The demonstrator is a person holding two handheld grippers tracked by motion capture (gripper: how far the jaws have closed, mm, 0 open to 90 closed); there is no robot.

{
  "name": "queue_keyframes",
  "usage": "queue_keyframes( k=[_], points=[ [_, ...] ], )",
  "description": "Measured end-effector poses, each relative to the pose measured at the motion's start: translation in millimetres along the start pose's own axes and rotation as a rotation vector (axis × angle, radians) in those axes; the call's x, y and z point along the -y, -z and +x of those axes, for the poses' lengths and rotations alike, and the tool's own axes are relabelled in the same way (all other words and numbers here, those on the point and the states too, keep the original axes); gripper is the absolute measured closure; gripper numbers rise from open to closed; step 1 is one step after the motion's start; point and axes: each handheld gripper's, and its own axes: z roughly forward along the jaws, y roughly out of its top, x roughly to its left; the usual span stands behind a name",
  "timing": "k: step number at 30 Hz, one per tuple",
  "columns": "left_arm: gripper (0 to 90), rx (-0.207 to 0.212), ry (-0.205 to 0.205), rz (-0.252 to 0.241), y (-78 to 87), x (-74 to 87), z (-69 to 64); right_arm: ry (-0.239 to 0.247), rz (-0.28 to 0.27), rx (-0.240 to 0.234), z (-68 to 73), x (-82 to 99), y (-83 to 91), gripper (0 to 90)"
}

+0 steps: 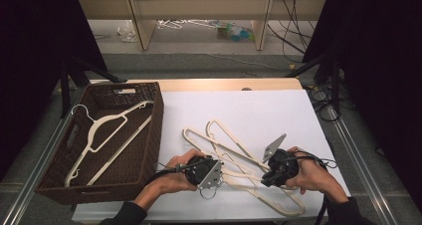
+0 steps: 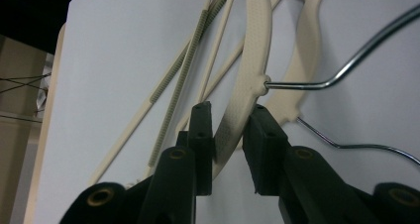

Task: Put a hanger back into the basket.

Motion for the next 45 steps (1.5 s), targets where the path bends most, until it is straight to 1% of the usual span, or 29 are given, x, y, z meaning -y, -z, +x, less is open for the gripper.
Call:
queue_keyframes(
  k=[2,3,5,6,7,8,11,13,14,16,17,18,19,20,21,22,23,24,25,26,27,29,30,31,32,38,40,41,45],
  points=[
    [75.3,-0.009,0.0,-0.007,2.6,-2.3,3.6,-0.012,-0.009,0.003,-1.1,1.0,2.5,76.5],
    [77.8,-0.018,0.02,-0.035,4.5,-4.3,6.3,-0.047,-0.072,0.024,-3.2,2.1,10.2,67.0],
    [79.9,-0.026,0.03,-0.037,8.6,-8.1,11.3,-0.04,-0.106,0.057,-3.2,1.8,16.9,57.2],
    [81.6,-0.026,0.03,-0.037,8.6,-8.1,11.3,-0.04,-0.106,0.057,-3.2,1.8,16.9,57.2],
    [83.6,-0.043,0.045,-0.028,13.4,-13.1,17.6,-0.041,-0.177,0.132,-3.3,0.0,25.1,46.7],
    [84.3,-0.041,0.05,-0.026,15.3,-14.9,20.5,-0.044,-0.208,0.156,-4.2,-0.5,26.7,46.5],
    [85.9,-0.043,0.061,-0.018,18.2,-17.4,24.9,-0.061,-0.244,0.195,-3.7,-1.3,33.7,43.5],
    [86.0,-0.059,0.117,-0.021,21.5,-17.8,31.4,-0.065,-0.283,0.218,-3.3,-1.9,37.0,42.9],
    [86.0,-0.059,0.117,-0.021,21.5,-17.8,31.4,-0.064,-0.291,0.228,-3.3,-2.3,39.1,42.1],
    [86.0,-0.067,0.173,-0.017,24.4,-16.2,35.6,-0.07,-0.307,0.245,-2.7,-3.0,42.2,40.4],
    [86.0,-0.072,0.218,-0.022,26.9,-15.5,38.4,-0.061,-0.368,0.271,-3.5,-3.1,44.7,39.6],
    [86.0,-0.072,0.218,-0.022,26.9,-15.5,38.4,-0.061,-0.368,0.271,-3.5,-3.1,44.7,39.6],
    [85.9,-0.074,0.265,-0.028,31.7,-14.9,42.7,-0.088,-0.385,0.275,-1.8,-3.3,49.6,37.7],
    [86.0,-0.074,0.265,-0.028,31.7,-14.9,42.7,-0.088,-0.385,0.275,-1.8,-3.3,49.6,37.7],
    [85.9,-0.09,0.307,-0.044,36.9,-14.1,47.2,-0.095,-0.411,0.304,-0.4,-3.0,51.3,37.5],
    [86.0,-0.09,0.307,-0.044,36.9,-14.1,47.2,-0.095,-0.411,0.304,-0.4,-3.0,51.3,37.5],
    [86.0,-0.095,0.364,-0.071,42.6,-12.2,52.2,-0.099,-0.422,0.314,2.3,-2.7,53.1,37.5],
    [86.0,-0.095,0.364,-0.071,42.6,-12.2,52.2,-0.097,-0.421,0.314,3.1,-2.5,54.5,37.4],
    [86.0,-0.096,0.426,-0.097,48.6,-10.4,57.2,-0.089,-0.437,0.331,4.3,-2.1,54.2,37.5],
    [86.0,-0.096,0.426,-0.097,48.6,-10.4,57.2,-0.094,-0.43,0.324,5.9,-1.6,56.2,37.4],
    [86.0,-0.098,0.477,-0.116,55.4,-9.1,62.3,-0.096,-0.449,0.342,7.4,-0.5,55.9,37.4],
    [86.0,-0.095,0.496,-0.135,59.4,-8.7,65.4,-0.091,-0.445,0.331,7.8,0.4,57.0,37.4],
    [86.0,-0.092,0.577,-0.195,68.5,-8.8,70.2,-0.095,-0.459,0.336,9.7,3.2,59.1,37.4],
    [86.0,-0.088,0.606,-0.212,71.6,-8.6,71.8,-0.094,-0.466,0.339,10.7,4.6,59.6,37.5],
    [86.0,-0.088,0.606,-0.212,71.6,-8.6,71.8,-0.094,-0.466,0.339,10.7,4.6,59.6,37.5],
    [86.0,-0.064,0.767,-0.275,99.5,-8.3,80.2,-0.098,-0.504,0.352,18.3,13.4,56.0,36.4],
    [86.0,-0.054,0.791,-0.289,109.1,-8.6,81.4,-0.114,-0.515,0.353,21.1,17.7,49.1,35.2],
    [86.0,-0.048,0.824,-0.299,119.6,-8.3,82.4,-0.109,-0.518,0.357,21.1,18.5,47.8,34.7],
    [86.0,-0.044,0.875,-0.324,142.1,-8.5,86.0,-0.109,-0.516,0.345,22.8,20.4,39.1,33.5]
  ],
)
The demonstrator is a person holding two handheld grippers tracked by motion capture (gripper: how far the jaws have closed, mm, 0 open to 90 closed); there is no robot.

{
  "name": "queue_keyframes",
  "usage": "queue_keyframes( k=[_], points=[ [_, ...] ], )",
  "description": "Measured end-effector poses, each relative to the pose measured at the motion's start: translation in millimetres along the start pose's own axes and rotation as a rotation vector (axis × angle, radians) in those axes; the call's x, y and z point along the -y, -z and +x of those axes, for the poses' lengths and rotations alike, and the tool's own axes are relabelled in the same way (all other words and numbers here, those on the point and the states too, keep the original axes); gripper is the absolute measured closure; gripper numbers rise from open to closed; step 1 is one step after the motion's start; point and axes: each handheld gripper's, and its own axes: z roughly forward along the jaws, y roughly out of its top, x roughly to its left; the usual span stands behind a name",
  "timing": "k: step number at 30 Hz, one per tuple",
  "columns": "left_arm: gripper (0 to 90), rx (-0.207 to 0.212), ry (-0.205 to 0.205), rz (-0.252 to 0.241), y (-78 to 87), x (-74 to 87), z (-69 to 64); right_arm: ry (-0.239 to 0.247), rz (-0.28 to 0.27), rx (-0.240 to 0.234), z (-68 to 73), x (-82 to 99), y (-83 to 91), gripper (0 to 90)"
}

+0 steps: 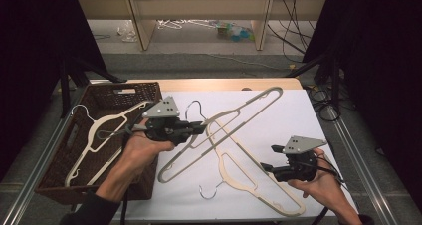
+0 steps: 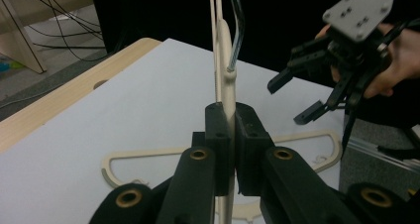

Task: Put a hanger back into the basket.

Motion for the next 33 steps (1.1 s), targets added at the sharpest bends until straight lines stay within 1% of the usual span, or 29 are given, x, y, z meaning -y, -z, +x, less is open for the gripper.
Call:
queue_keyframes(
  k=[1,2,4,6,8,9,10,11,12,13,14,15,16,17,19,20,21,22,23,24,25,26,27,28,29,30,31,32,33],
  points=[
    [86.0,0.01,0.014,-0.01,5.9,-3.0,0.1,-0.002,0.008,-0.005,1.2,1.0,-1.0,33.5],
    [86.0,0.01,0.014,-0.01,5.9,-3.0,0.1,0.001,0.011,-0.009,2.0,1.9,-2.2,33.5],
    [86.0,0.015,0.034,-0.031,20.7,-10.7,-0.4,-0.007,0.018,-0.015,3.3,2.7,-2.9,33.3],
    [86.0,0.015,0.05,-0.044,30.3,-15.6,-1.1,-0.001,0.02,-0.021,4.0,4.1,-4.5,32.8],
    [86.0,0.01,0.047,-0.051,39.8,-20.5,-0.4,-0.007,0.035,-0.026,5.6,6.0,-5.8,32.8],
    [85.9,0.001,0.048,-0.056,51.3,-25.3,2.0,-0.005,0.033,-0.028,5.8,6.6,-6.2,32.8],
    [85.9,0.001,0.048,-0.056,51.3,-25.3,2.0,-0.006,0.031,-0.025,6.2,6.9,-6.3,32.8],
    [86.0,-0.038,0.031,-0.06,65.4,-29.5,5.5,-0.001,0.03,-0.028,6.3,7.2,-6.1,32.8],
    [86.0,-0.059,0.031,-0.061,74.4,-31.1,8.3,0.0,0.026,-0.024,6.7,7.6,-5.8,32.8],
    [86.0,-0.077,0.033,-0.063,81.3,-31.8,11.0,0.0,0.024,-0.023,7.0,8.1,-5.3,32.8],
    [86.0,-0.077,0.033,-0.063,81.3,-31.8,11.0,0.0,0.024,-0.023,7.0,8.1,-5.3,32.8],
    [86.0,-0.087,0.034,-0.063,86.4,-31.9,13.4,-0.003,0.022,-0.026,7.2,8.6,-5.3,32.8],
    [86.0,-0.111,0.036,-0.062,96.3,-31.6,18.3,-0.007,0.026,-0.024,7.6,10.1,-5.8,32.7],
    [86.0,-0.119,0.039,-0.063,99.4,-31.2,19.9,-0.007,0.026,-0.024,7.6,10.1,-5.8,32.7],
    [86.0,-0.161,0.04,-0.062,114.0,-28.7,28.2,-0.006,0.03,-0.03,7.8,11.2,-6.7,32.6],
    [86.0,-0.194,0.054,-0.061,126.6,-25.1,36.0,-0.008,0.027,-0.028,8.3,12.3,-7.3,32.4],
    [86.0,-0.194,0.054,-0.061,126.6,-25.1,36.0,-0.008,0.027,-0.028,8.3,12.3,-7.3,32.4],
    [86.0,-0.211,0.063,-0.064,132.3,-22.8,39.6,-0.014,0.033,-0.03,8.8,12.5,-7.1,32.2],
    [86.0,-0.24,0.095,-0.053,140.9,-17.4,43.6,-0.016,0.034,-0.029,8.9,13.1,-7.7,30.6],
    [86.0,-0.24,0.095,-0.053,140.9,-17.4,43.6,-0.016,0.034,-0.029,8.9,13.1,-7.7,30.6],
    [86.0,-0.26,0.091,-0.046,146.7,-12.7,48.4,-0.016,0.031,-0.028,8.6,13.3,-8.1,28.9],
    [86.0,-0.263,0.088,-0.046,149.6,-9.4,52.2,-0.033,0.033,-0.022,9.0,13.8,-8.4,26.7],
    [86.0,-0.273,0.09,-0.047,152.6,-5.7,55.9,-0.032,0.031,-0.02,8.4,14.1,-8.8,26.7],
    [86.0,-0.295,0.065,-0.047,157.0,-0.5,63.1,-0.034,0.032,-0.018,8.5,14.6,-8.9,26.7],
    [86.0,-0.313,0.082,-0.037,159.9,3.4,65.7,-0.032,0.033,-0.019,8.5,14.7,-8.9,26.7],
    [86.0,-0.321,0.087,-0.035,162.5,7.1,69.0,-0.04,0.038,-0.022,9.1,14.9,-8.5,26.7],
    [86.0,-0.321,0.101,-0.034,164.6,10.6,71.3,-0.036,0.035,-0.022,8.9,15.2,-8.7,26.7],
    [86.0,-0.336,0.089,-0.028,167.6,13.5,74.8,-0.037,0.037,-0.025,8.9,15.4,-8.7,26.7],
    [86.0,-0.355,0.064,-0.019,172.7,17.7,80.2,-0.041,0.039,-0.027,9.2,15.6,-8.4,26.7]
  ],
)
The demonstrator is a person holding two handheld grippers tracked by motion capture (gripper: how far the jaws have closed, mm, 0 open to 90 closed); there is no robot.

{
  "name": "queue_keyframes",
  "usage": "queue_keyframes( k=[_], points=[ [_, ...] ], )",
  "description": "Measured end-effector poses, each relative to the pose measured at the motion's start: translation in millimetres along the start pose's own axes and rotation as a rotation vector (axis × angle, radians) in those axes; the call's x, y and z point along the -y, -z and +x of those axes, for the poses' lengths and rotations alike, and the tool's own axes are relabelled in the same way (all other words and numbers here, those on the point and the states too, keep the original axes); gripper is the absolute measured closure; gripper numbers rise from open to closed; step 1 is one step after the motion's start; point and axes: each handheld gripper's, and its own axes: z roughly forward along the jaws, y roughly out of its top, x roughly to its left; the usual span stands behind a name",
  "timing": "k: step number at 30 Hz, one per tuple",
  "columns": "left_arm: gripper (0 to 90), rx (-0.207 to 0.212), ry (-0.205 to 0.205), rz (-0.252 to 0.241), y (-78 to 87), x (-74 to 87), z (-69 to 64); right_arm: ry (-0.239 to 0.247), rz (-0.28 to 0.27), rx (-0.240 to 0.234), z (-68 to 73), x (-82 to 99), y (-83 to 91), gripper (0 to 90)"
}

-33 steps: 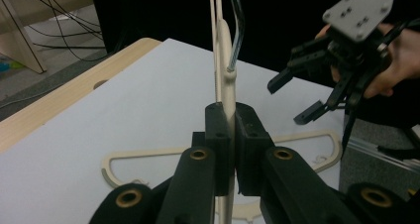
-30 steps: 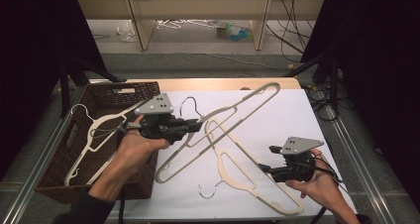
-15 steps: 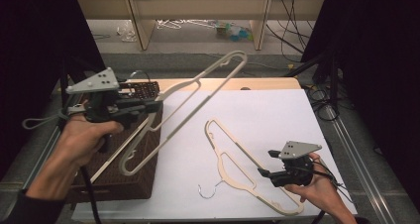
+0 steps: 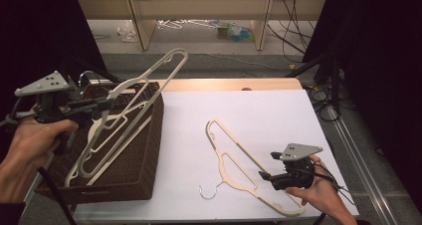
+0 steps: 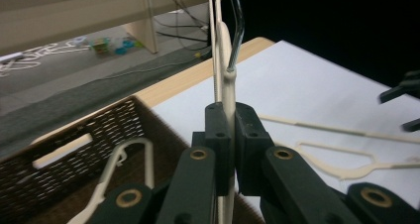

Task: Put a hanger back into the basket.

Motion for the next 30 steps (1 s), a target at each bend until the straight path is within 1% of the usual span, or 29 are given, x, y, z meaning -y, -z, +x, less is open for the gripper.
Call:
queue_keyframes(
  k=[1,2,3,4,6,7,8,9,10,11,13,14,15,17,18,20,22,23,24,25,26,27,28,29,30],
  points=[
    [86.0,0.0,0.0,0.0,0.0,0.0,0.0,0.007,-0.002,0.002,-0.5,0.6,-0.2,26.7],
    [86.0,-0.012,0.007,0.004,1.9,2.1,2.3,0.007,-0.002,0.002,-0.5,0.6,-0.2,26.7],
    [86.0,-0.016,0.003,0.003,3.6,4.9,7.1,-0.001,0.003,0.004,-0.1,0.9,0.2,26.7],
    [86.0,-0.031,0.014,0.007,5.5,7.9,10.5,0.005,-0.002,0.007,-1.0,1.5,-0.2,26.7],
    [86.0,-0.052,0.008,0.016,8.2,13.7,17.1,-0.005,0.002,0.009,-0.6,1.9,0.0,26.7],
    [86.0,-0.07,0.007,0.036,9.9,20.3,22.6,-0.003,0.001,0.01,-0.7,2.0,-0.2,26.7],
    [86.0,-0.07,0.007,0.036,9.9,20.3,22.6,-0.007,0.001,0.011,0.0,2.3,-0.2,26.7],
    [86.0,-0.081,0.009,0.047,10.8,26.4,27.8,-0.007,0.003,0.01,0.2,2.3,-0.1,26.7],
    [86.0,-0.088,0.009,0.053,11.0,30.0,30.1,-0.004,0.003,0.01,0.2,2.5,0.0,26.7],
    [86.0,-0.088,0.009,0.053,11.0,30.0,30.1,-0.004,0.003,0.01,0.2,2.5,0.0,26.7],
    [86.0,-0.091,0.003,0.063,10.5,38.0,34.5,-0.009,0.007,0.006,0.5,3.0,-0.5,26.7],
    [86.0,-0.101,0.012,0.071,10.6,41.3,35.6,-0.006,0.01,0.005,0.0,3.3,-0.9,26.7],
    [86.0,-0.102,0.007,0.074,10.0,44.4,37.5,0.002,0.007,0.004,-0.6,3.6,-1.6,26.7],
    [86.0,-0.11,0.012,0.088,9.0,52.7,40.9,-0.002,0.01,0.004,-0.3,4.0,-1.4,26.7],
    [86.0,-0.11,0.012,0.088,9.0,52.7,40.9,-0.002,0.01,0.004,-0.3,4.0,-1.4,26.7],
    [86.0,-0.12,0.036,0.092,7.4,59.2,45.3,-0.004,0.009,0.003,0.0,4.1,-1.4,26.7],
    [86.0,-0.132,0.037,0.107,4.9,64.4,49.1,-0.006,0.01,0.003,0.4,4.6,-2.2,26.7],
    [86.0,-0.13,0.03,0.116,3.4,66.7,51.7,-0.006,0.01,0.003,0.4,4.6,-2.2,26.7],
    [86.0,-0.129,0.032,0.127,1.8,68.9,53.5,-0.012,0.017,-0.003,1.0,4.8,-2.5,26.7],
    [86.0,-0.134,0.043,0.134,0.5,70.7,53.6,-0.012,0.017,-0.003,1.0,4.8,-2.5,26.7],
    [86.0,-0.134,0.035,0.152,-1.4,73.0,55.1,-0.005,0.014,0.001,0.6,5.0,-2.9,26.7],
    [86.0,-0.134,0.017,0.191,-3.8,76.2,57.3,-0.011,0.02,-0.001,0.8,5.3,-2.9,26.7],
    [86.0,-0.135,0.023,0.193,-5.7,78.2,57.8,-0.01,0.021,0.003,0.4,5.4,-3.1,26.7],
    [85.9,-0.132,0.008,0.208,-5.9,79.3,59.7,-0.009,0.021,0.002,0.0,5.5,-3.2,26.6],
    [86.0,-0.135,0.018,0.217,-7.4,82.4,61.6,-0.009,0.02,0.002,-0.1,5.7,-3.3,26.6]
  ],
)
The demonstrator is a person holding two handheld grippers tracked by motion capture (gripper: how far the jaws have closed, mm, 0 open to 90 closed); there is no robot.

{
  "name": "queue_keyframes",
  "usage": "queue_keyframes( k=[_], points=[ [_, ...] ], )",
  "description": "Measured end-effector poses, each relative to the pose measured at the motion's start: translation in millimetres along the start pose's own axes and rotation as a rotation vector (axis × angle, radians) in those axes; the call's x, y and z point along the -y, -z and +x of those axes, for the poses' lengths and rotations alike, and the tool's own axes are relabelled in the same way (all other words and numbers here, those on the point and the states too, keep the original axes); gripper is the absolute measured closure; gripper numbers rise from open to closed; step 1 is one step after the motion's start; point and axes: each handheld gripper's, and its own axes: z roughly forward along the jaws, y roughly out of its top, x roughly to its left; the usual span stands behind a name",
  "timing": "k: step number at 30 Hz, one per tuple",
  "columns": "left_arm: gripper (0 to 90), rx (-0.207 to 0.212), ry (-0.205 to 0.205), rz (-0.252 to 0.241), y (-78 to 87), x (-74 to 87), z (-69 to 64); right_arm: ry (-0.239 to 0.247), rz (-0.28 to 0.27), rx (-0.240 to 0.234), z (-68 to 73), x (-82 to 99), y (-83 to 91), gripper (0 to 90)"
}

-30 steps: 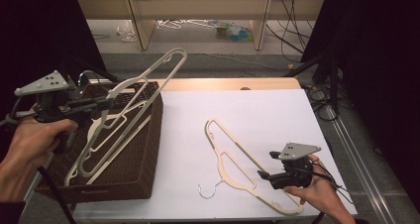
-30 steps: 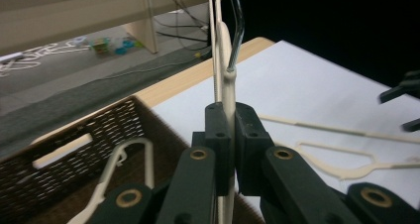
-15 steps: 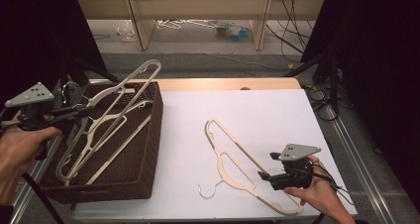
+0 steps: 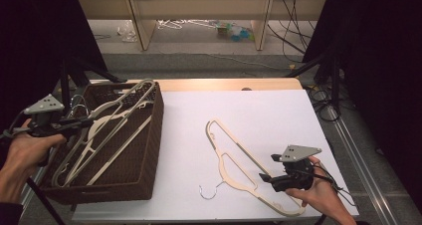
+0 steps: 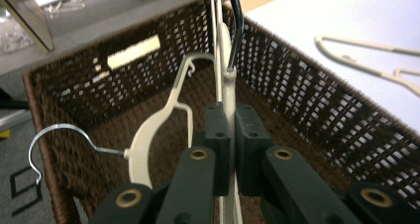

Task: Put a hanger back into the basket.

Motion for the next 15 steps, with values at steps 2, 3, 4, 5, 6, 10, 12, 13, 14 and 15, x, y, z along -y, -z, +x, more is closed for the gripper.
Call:
queue_keyframes(
  k=[2,3,4,5,6,10,12,13,14,15],
  points=[
    [85.9,0.001,0.002,0.0,-1.2,1.6,1.1,-0.004,0.005,-0.003,0.2,0.3,0.0,26.6],
    [85.9,0.01,0.0,0.007,-3.8,3.8,2.9,-0.003,0.004,-0.003,0.1,0.4,-0.1,26.6],
    [85.9,0.015,0.007,0.012,-5.3,5.7,2.9,-0.003,0.005,-0.003,0.1,0.4,-0.2,26.6],
    [85.9,0.015,0.007,0.012,-5.3,5.7,2.9,-0.003,0.005,-0.003,0.1,0.4,-0.2,26.6],
    [85.9,0.016,0.005,0.025,-7.4,7.0,4.0,-0.002,0.005,-0.003,0.2,0.3,-0.3,26.6],
    [85.9,0.029,-0.008,0.043,-16.9,10.2,9.2,0.003,0.005,-0.001,0.2,0.5,-1.3,26.6],
    [85.9,0.042,-0.007,0.05,-23.3,10.4,7.4,0.001,0.007,-0.002,0.2,0.8,-1.2,26.6],
    [86.0,0.046,-0.016,0.059,-24.7,10.1,6.7,0.003,0.006,0.002,-0.1,0.8,-1.4,26.6],
    [85.9,0.046,-0.016,0.059,-24.7,10.1,6.7,0.003,0.006,0.002,-0.1,0.8,-1.4,26.6],
    [85.9,0.048,0.029,0.069,-26.2,10.6,2.3,0.0,0.011,-0.003,-0.3,0.8,-1.1,26.6]
  ],
)
